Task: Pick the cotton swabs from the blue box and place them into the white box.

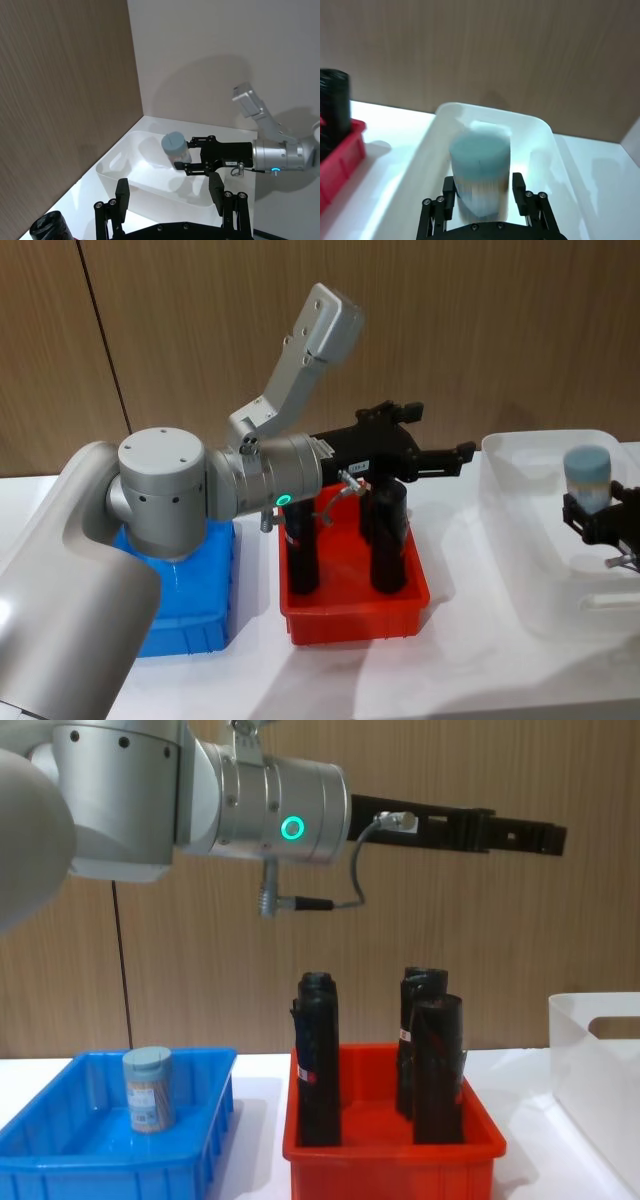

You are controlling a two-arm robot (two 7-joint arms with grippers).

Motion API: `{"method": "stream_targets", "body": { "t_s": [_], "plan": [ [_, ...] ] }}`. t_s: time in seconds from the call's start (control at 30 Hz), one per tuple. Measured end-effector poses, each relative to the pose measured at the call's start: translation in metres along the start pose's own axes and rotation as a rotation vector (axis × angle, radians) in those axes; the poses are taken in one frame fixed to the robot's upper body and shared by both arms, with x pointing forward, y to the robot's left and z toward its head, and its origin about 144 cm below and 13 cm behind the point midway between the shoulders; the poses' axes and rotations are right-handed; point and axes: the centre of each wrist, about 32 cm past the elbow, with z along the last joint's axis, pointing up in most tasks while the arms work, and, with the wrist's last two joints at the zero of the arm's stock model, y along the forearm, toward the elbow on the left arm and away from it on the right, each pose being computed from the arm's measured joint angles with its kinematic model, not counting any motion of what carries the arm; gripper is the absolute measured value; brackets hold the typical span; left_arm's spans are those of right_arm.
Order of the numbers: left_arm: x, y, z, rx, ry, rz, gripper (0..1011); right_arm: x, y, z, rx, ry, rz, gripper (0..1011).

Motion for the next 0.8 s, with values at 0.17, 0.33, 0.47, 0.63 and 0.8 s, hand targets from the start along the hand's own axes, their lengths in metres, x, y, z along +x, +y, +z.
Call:
{"method": "stream_targets", "body": {
  "t_s": [0.17,0.33,0.47,0.63,0.8],
  "plan": [
    [0.0,0.0,0.0,0.0,0.0,0.0,1004,0.01,0.008,-0.002,-0.045,0.002,-0.019,802],
    [0.0,0.0,0.0,0.0,0.0,0.0,1004,0.016,0.013,-0.004,-0.067,0.007,-0.03,940],
    [0.0,0.0,0.0,0.0,0.0,0.0,1004,0.02,0.015,-0.005,-0.077,0.01,-0.037,1001],
    [0.0,0.0,0.0,0.0,0.0,0.0,1004,0.023,0.017,-0.005,-0.082,0.011,-0.041,1001],
    [0.0,0.0,0.0,0.0,0.0,0.0,1004,0.025,0.018,-0.005,-0.086,0.012,-0.044,1001]
  ]
}}
